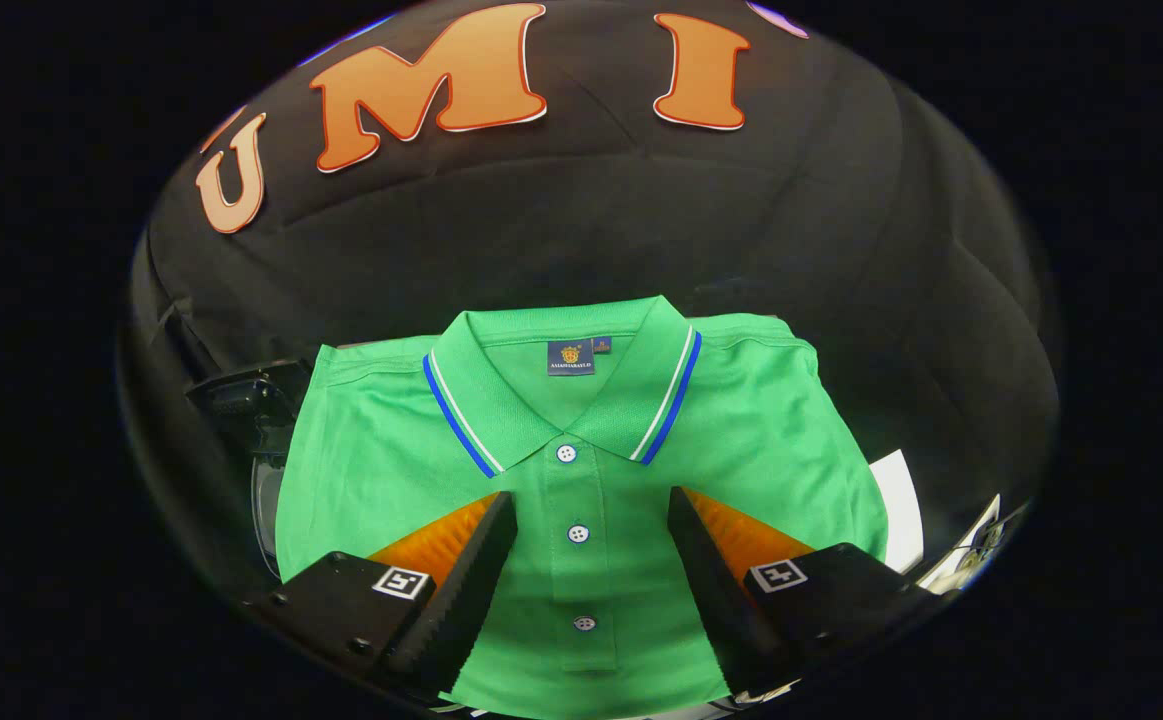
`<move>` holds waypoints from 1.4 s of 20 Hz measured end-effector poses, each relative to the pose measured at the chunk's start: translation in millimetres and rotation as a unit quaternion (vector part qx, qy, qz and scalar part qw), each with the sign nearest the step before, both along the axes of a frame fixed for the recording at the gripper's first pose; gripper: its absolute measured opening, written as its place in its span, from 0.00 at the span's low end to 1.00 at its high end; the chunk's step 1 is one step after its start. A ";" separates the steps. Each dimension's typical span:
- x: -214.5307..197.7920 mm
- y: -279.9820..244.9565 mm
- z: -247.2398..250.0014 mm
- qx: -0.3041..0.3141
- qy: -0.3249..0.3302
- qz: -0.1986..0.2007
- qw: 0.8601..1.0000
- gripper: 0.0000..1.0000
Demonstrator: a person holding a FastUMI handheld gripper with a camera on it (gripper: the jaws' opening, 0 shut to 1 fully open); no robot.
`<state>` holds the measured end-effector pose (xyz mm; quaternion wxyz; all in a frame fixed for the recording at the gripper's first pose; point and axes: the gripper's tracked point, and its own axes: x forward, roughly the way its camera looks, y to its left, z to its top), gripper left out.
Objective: Put the clothes into the washing machine and then close the washing machine lid.
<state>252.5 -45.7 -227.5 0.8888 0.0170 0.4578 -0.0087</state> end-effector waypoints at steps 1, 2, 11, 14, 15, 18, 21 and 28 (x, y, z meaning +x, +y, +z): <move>-0.9 0.9 -0.2 0.001 0.004 0.001 1.000 0.91; -0.3 4.0 -0.9 0.002 0.009 0.001 1.000 0.86; -0.6 15.0 0.6 -0.008 0.028 0.029 0.999 0.42; 1.1 21.3 -2.5 -0.003 0.029 0.029 0.999 0.41; 3.5 17.5 2.2 -0.008 0.021 0.027 0.999 0.18; 2.3 19.8 -1.6 -0.003 0.017 0.023 1.000 0.18; 3.3 17.0 2.1 0.015 -0.004 0.020 1.000 0.18; 1.4 16.4 26.8 0.051 -0.078 0.007 0.996 0.09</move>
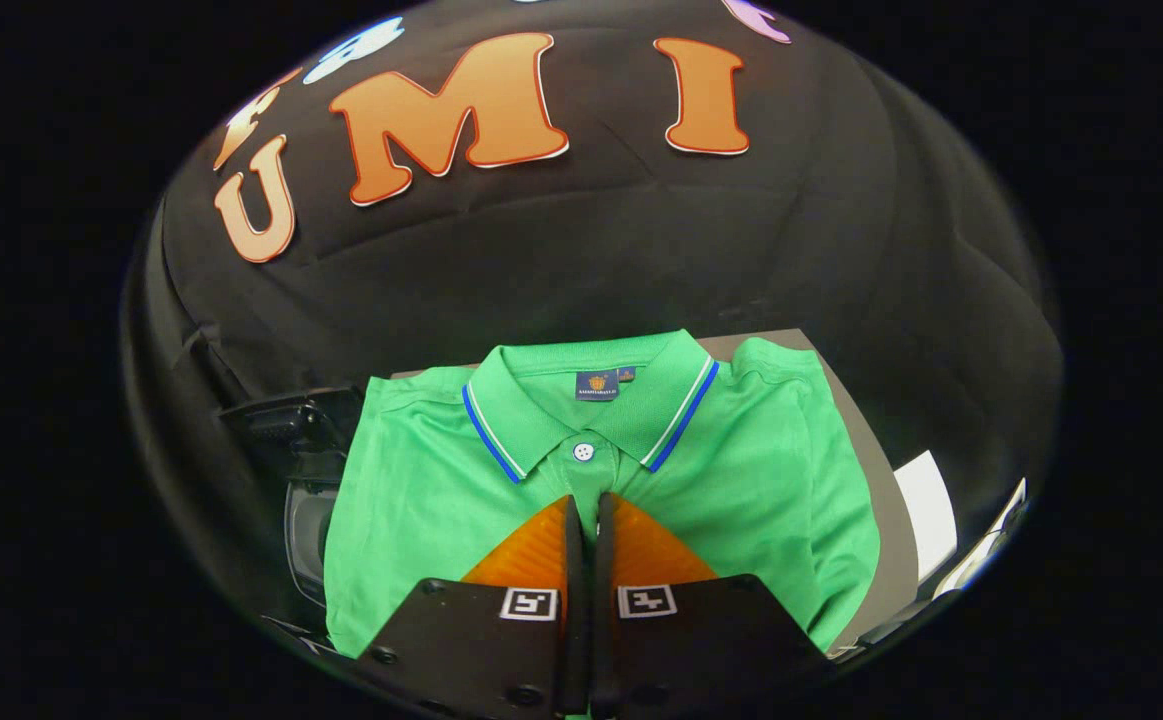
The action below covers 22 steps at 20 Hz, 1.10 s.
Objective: Put the clothes into the washing machine and then close the washing machine lid.
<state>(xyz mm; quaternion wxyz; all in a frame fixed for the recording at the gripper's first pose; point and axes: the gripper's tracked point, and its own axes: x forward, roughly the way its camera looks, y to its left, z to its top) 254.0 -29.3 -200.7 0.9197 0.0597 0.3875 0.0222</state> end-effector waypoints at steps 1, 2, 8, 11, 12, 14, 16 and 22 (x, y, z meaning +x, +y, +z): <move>0.2 -0.8 3.6 0.001 -0.010 0.001 1.000 0.08; 1.3 0.1 10.0 0.004 -0.025 0.003 1.000 0.08; -13.5 14.2 60.5 0.040 -0.098 0.008 0.994 0.08; -24.3 33.5 87.6 0.051 -0.134 0.016 0.990 0.08; -30.1 38.9 96.8 0.052 -0.145 0.015 0.988 0.08; -43.1 50.5 111.5 0.041 -0.163 0.026 0.985 0.08; -57.6 72.3 130.9 0.046 -0.181 0.037 0.982 0.08; -94.4 147.1 172.6 0.079 -0.208 0.063 0.973 0.08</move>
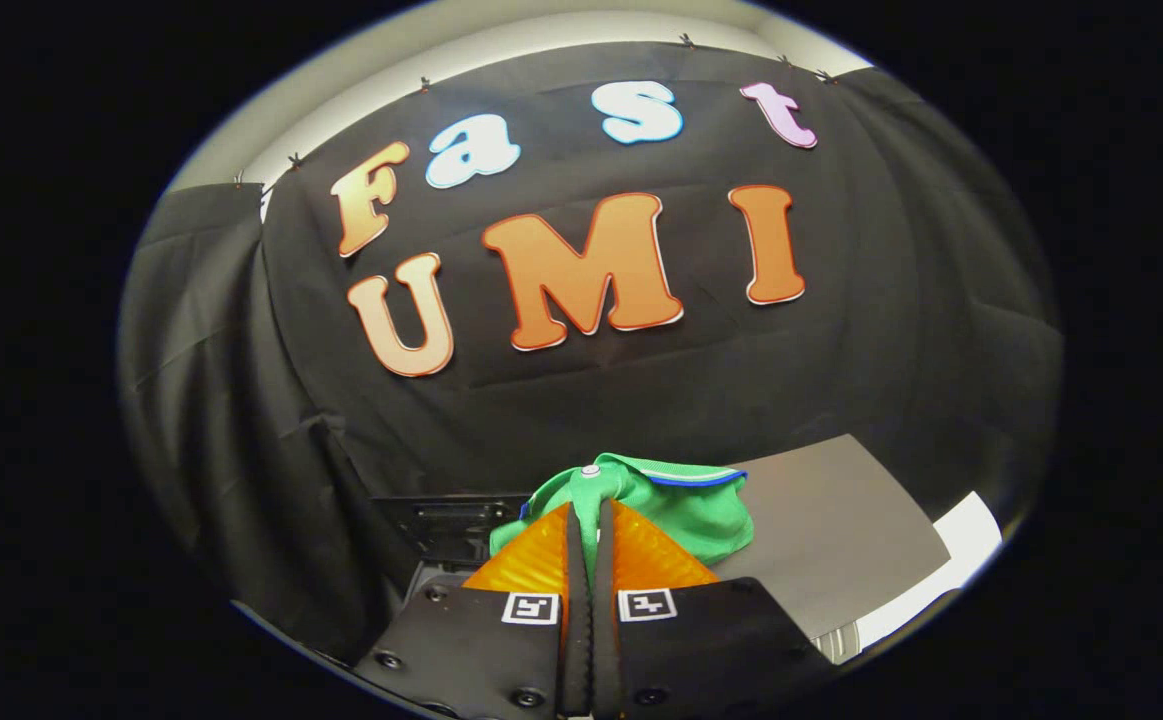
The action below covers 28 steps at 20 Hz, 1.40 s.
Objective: Put the clothes into the washing machine and then close the washing machine lid.
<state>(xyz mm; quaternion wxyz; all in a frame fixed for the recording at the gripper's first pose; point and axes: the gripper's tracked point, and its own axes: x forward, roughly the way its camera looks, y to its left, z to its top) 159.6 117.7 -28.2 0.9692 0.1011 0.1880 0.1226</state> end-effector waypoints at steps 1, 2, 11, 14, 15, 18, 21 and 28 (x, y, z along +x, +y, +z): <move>-4.9 16.5 3.6 0.006 -0.003 0.008 1.000 0.08; -8.8 32.8 6.0 0.007 -0.006 0.017 1.000 0.08; -23.2 179.0 -27.0 0.031 0.023 0.099 0.994 0.08; -10.8 218.9 -64.9 0.035 0.046 0.116 0.992 0.08; -5.5 229.5 -79.6 0.038 0.054 0.117 0.991 0.08; 12.2 255.9 -133.2 0.036 0.084 0.121 0.988 0.08; 34.2 278.0 -192.9 0.032 0.113 0.121 0.986 0.08; 66.9 290.7 -341.1 0.036 0.193 0.077 0.978 0.08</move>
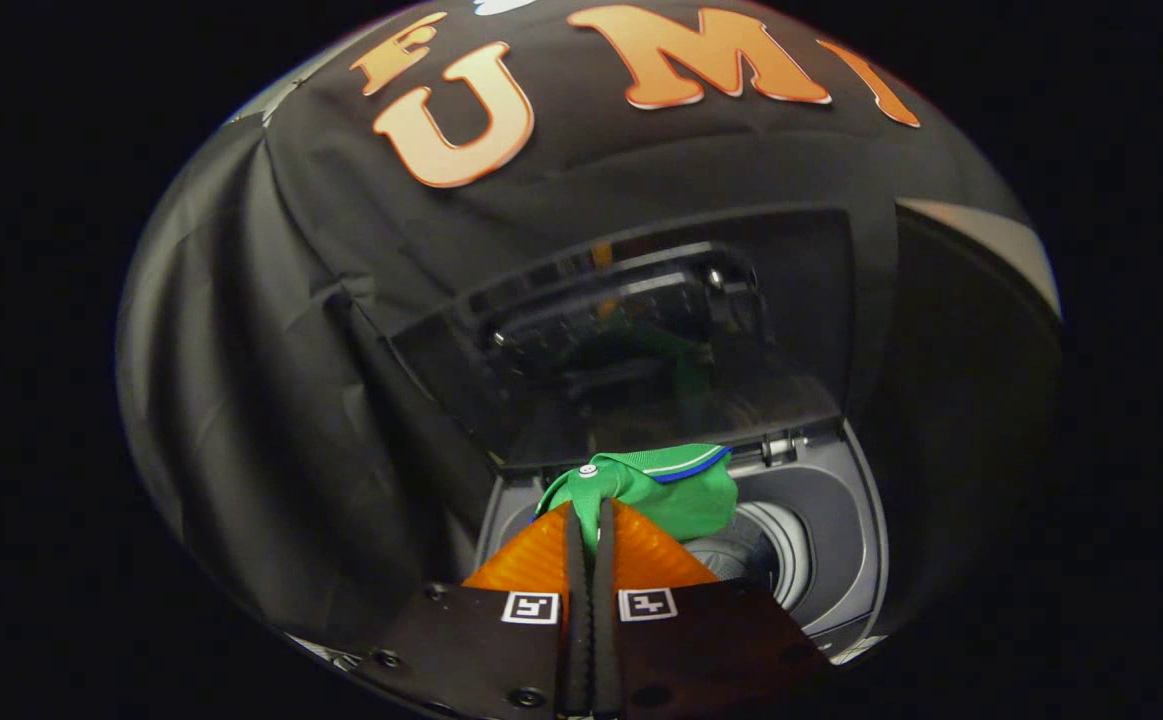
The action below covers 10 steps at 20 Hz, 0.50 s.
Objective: Put the clothes into the washing machine and then close the washing machine lid.
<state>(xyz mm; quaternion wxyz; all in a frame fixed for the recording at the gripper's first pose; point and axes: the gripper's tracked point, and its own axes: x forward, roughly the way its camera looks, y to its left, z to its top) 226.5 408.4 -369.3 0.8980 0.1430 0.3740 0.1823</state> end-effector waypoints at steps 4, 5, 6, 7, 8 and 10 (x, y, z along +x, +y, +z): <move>5.2 -5.6 -62.9 -0.020 0.038 -0.002 0.999 0.08; 3.2 -9.1 -78.1 -0.033 0.050 0.001 0.998 0.08; 2.1 -9.9 -91.9 -0.041 0.061 0.002 0.997 0.08; 1.6 -10.9 -101.3 -0.049 0.069 0.003 0.996 0.09; 1.2 -10.1 -110.4 -0.055 0.079 0.004 0.995 0.09; 2.3 -9.2 -123.7 -0.068 0.093 0.009 0.993 0.08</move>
